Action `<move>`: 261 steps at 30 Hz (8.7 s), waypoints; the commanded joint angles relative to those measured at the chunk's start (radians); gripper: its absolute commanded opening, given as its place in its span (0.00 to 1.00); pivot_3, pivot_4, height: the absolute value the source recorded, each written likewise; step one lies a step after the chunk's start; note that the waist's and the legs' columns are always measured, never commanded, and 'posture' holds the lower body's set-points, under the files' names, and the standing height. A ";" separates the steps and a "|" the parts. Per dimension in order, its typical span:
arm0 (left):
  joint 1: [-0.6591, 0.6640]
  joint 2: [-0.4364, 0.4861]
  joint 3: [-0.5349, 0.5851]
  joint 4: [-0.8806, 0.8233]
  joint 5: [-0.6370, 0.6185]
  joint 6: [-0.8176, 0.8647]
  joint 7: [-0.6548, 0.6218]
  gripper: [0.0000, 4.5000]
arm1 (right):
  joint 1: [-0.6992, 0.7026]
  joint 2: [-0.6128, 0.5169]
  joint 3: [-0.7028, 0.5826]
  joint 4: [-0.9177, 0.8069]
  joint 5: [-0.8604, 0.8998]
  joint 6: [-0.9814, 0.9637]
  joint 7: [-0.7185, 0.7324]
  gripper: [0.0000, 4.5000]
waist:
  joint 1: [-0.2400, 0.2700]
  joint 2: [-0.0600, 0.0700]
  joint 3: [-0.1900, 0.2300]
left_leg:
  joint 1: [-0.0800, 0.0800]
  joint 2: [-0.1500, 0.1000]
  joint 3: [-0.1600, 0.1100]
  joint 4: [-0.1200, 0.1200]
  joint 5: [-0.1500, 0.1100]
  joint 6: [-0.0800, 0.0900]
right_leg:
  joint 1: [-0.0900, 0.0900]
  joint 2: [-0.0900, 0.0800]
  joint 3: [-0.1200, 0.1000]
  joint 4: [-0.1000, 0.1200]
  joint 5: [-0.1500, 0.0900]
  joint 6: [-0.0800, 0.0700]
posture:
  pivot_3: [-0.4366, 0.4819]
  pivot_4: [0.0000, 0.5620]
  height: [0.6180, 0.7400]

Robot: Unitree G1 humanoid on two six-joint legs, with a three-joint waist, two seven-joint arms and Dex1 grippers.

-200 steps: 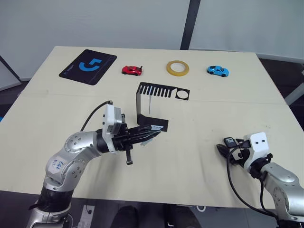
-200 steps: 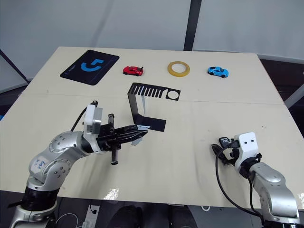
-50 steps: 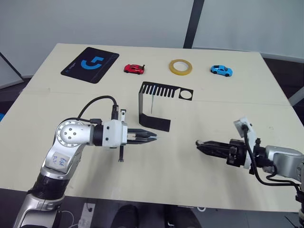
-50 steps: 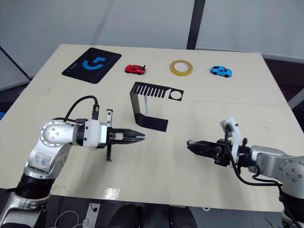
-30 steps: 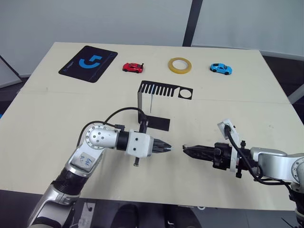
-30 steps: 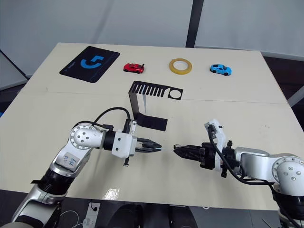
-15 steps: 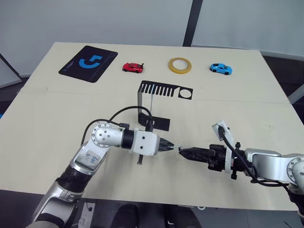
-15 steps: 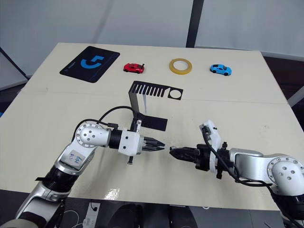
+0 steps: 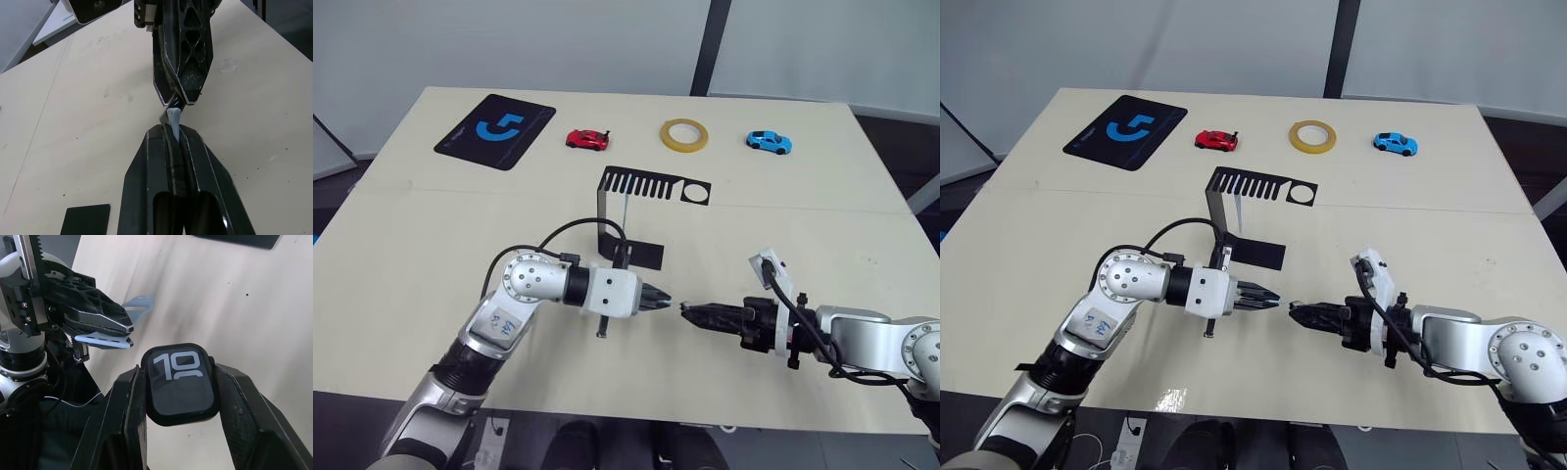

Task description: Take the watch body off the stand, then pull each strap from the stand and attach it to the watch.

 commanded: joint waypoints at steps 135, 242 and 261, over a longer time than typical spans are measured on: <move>-0.147 -0.082 -0.137 -0.044 0.190 0.264 0.027 0.00 | 0.003 -0.015 0.042 -0.039 0.055 -0.059 -0.038 0.37 | 0.001 0.000 0.000 | -0.001 0.000 0.000 0.008 0.000 0.001 | 0.000 0.001 0.000 0.009 0.000 0.000 | 0.48 0.27 1.00; 0.564 0.331 0.666 -0.203 -0.566 0.242 -0.168 1.00 | -0.074 0.184 0.380 0.090 -1.573 -0.750 1.100 0.60 | -0.026 -0.001 -0.001 | 0.004 0.000 -0.001 0.009 -0.002 0.000 | 0.001 -0.002 0.000 0.012 -0.002 -0.003 | 0.48 0.27 1.00; 0.716 0.263 0.962 0.103 -0.408 0.060 0.052 1.00 | 0.185 0.015 -0.326 0.509 -1.420 -1.285 1.306 0.99 | -0.024 -0.001 -0.001 | 0.006 0.000 0.000 0.008 -0.002 0.000 | 0.003 -0.001 0.000 0.010 -0.002 -0.003 | 0.48 0.27 1.00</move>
